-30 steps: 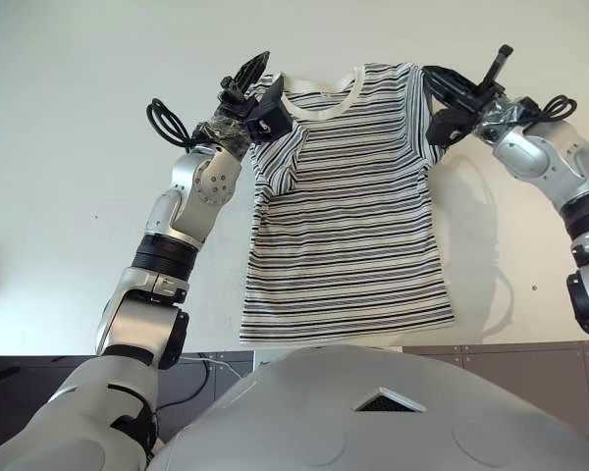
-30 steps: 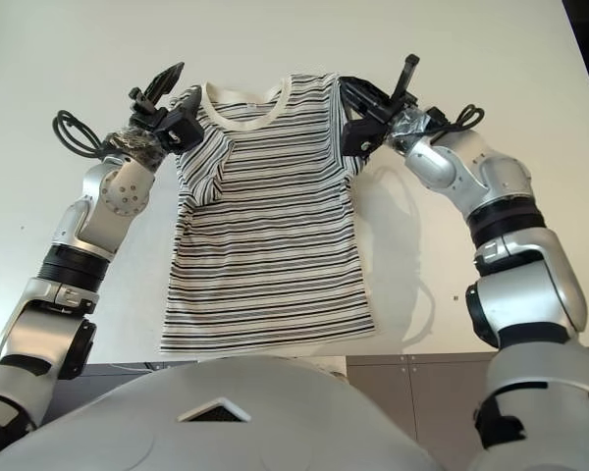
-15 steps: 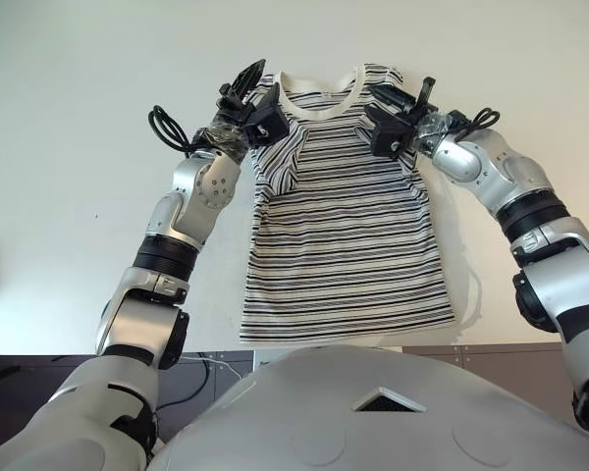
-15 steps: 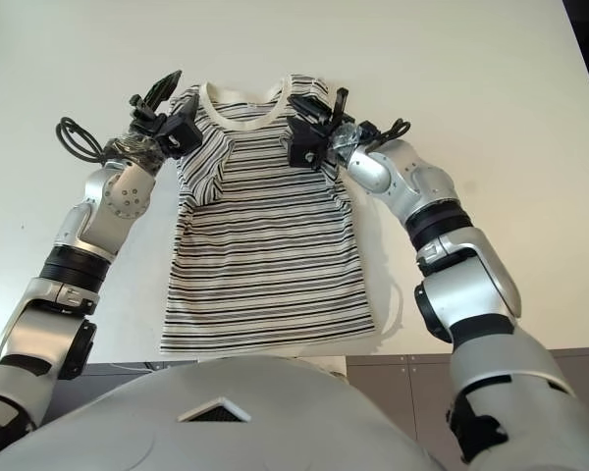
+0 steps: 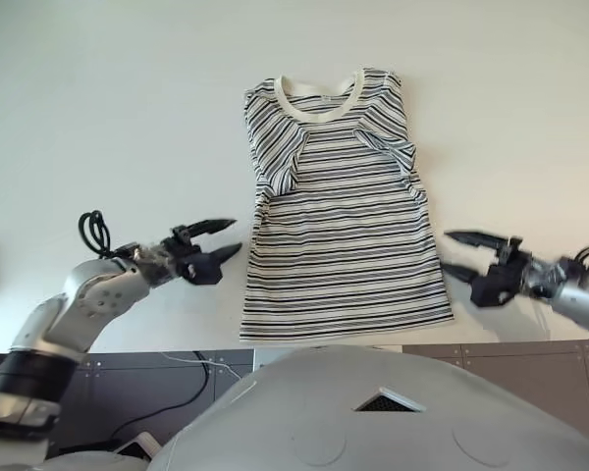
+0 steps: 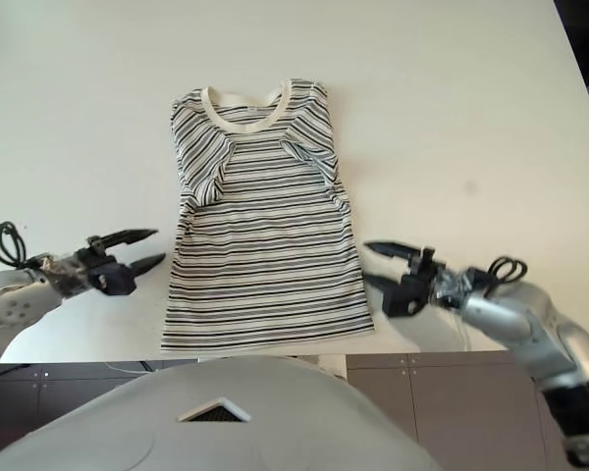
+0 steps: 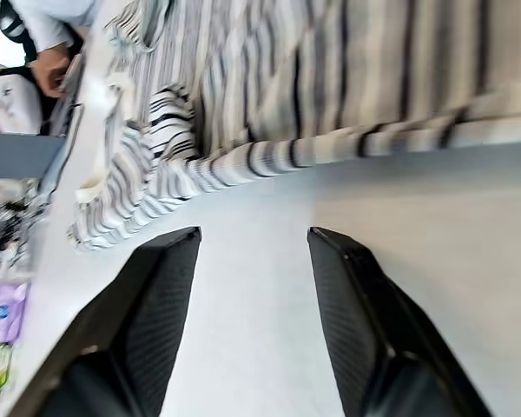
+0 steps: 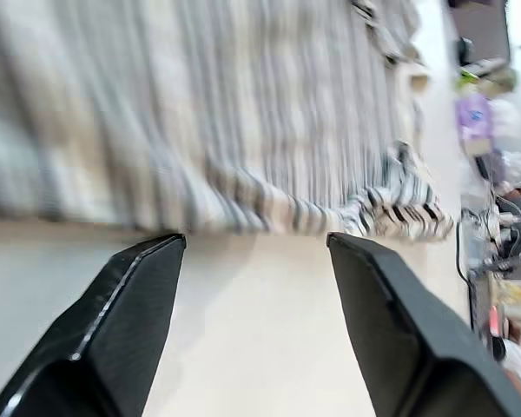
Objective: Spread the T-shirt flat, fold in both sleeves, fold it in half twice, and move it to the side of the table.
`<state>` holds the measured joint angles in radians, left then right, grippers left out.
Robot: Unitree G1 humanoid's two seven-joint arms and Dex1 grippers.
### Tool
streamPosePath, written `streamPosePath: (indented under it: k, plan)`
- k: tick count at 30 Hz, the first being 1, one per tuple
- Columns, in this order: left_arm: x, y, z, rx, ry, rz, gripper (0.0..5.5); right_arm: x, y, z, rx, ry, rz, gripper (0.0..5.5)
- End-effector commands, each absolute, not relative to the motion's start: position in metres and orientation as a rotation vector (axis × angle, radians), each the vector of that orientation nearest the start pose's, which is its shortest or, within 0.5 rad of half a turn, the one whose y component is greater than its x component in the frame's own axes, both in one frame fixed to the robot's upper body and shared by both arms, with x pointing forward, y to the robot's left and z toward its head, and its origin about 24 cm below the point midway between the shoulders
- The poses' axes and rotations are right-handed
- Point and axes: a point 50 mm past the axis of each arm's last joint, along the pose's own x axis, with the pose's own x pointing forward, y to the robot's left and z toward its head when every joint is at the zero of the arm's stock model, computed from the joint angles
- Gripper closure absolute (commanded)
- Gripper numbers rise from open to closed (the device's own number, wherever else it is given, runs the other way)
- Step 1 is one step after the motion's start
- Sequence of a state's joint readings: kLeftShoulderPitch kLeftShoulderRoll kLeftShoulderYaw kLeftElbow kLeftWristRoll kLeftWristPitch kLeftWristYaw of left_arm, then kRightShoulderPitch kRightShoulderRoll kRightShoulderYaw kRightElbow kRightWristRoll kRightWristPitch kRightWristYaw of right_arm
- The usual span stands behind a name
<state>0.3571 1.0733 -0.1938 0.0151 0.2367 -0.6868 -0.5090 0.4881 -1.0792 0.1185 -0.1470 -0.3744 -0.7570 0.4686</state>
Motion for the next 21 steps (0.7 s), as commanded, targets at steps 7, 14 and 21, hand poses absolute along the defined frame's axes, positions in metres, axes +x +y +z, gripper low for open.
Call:
streamPosePath:
  k: [7, 14, 21]
  plan:
    - [0.068, 0.256, 0.024, 1.018, 0.346, -1.649, 2.44, 0.111, -0.249, 0.063, -1.314, 0.003, 1.482, 2.46]
    - [0.071, 0.234, 0.019, 0.996, 0.246, -1.676, 2.44, 0.115, -0.234, 0.055, -1.298, -0.075, 1.551, 2.46]
    - [0.064, 0.227, 0.023, 0.994, 0.218, -1.734, 2.44, 0.108, -0.236, 0.051, -1.284, -0.059, 1.625, 2.46]
